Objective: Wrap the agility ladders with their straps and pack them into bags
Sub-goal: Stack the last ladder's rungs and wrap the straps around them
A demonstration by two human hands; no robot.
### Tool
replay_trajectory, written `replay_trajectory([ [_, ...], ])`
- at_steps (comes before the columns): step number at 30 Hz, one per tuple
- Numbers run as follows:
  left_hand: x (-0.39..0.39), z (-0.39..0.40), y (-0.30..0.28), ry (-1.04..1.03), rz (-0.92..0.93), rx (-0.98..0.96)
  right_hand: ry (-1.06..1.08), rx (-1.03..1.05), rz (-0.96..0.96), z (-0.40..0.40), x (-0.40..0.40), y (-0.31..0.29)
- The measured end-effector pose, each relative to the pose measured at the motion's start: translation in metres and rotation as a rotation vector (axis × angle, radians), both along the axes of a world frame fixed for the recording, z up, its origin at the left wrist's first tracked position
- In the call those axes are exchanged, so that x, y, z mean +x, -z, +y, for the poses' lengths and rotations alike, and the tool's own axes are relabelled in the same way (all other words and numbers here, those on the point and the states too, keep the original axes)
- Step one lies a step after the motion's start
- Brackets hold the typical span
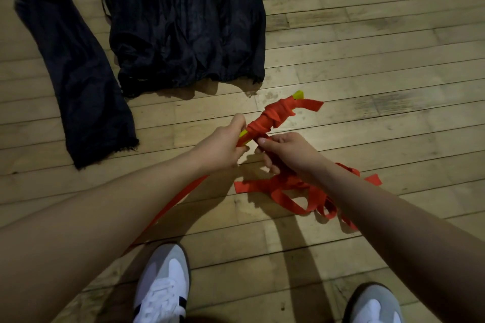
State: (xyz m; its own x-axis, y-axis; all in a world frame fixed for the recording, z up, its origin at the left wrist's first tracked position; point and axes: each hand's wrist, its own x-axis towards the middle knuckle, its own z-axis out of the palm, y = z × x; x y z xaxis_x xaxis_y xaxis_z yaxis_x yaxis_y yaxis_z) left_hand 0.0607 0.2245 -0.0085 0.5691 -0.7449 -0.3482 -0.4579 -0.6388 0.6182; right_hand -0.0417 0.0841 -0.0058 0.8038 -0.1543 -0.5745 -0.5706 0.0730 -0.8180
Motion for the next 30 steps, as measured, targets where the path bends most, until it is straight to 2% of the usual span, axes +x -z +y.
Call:
replay_trajectory([
  [4, 0.002, 0.0, 0.003, -0.108, -0.032, 0.034, -0.089, 0.143, 0.062, -0.001, -0.005, -0.001],
  [8, 0.007, -0.002, 0.009, -0.105, 0.131, 0.15, -0.076, 0.19, 0.043, 0.004, -0.002, 0.003],
  [10, 0.01, -0.002, 0.011, -0.059, 0.157, 0.179, -0.067, 0.207, 0.035, 0.003, 0.001, 0.002],
  [16, 0.009, 0.008, 0.002, 0.102, -0.116, -0.04, -0.09, 0.177, 0.104, -0.005, -0.003, 0.003],
  [20, -0.001, 0.006, 0.005, -0.1, 0.064, -0.009, -0.105, 0.166, 0.127, -0.005, -0.001, 0.0],
  [23, -0.006, 0.004, 0.006, -0.12, 0.151, 0.025, -0.151, 0.128, 0.173, -0.007, 0.006, -0.004],
  [27, -0.005, 0.002, 0.005, -0.124, 0.008, 0.082, -0.273, 0.043, 0.236, -0.013, 0.009, -0.01],
  [30, 0.006, 0.003, -0.001, -0.173, -0.056, 0.078, -0.282, 0.03, 0.256, -0.018, 0.01, -0.011],
])
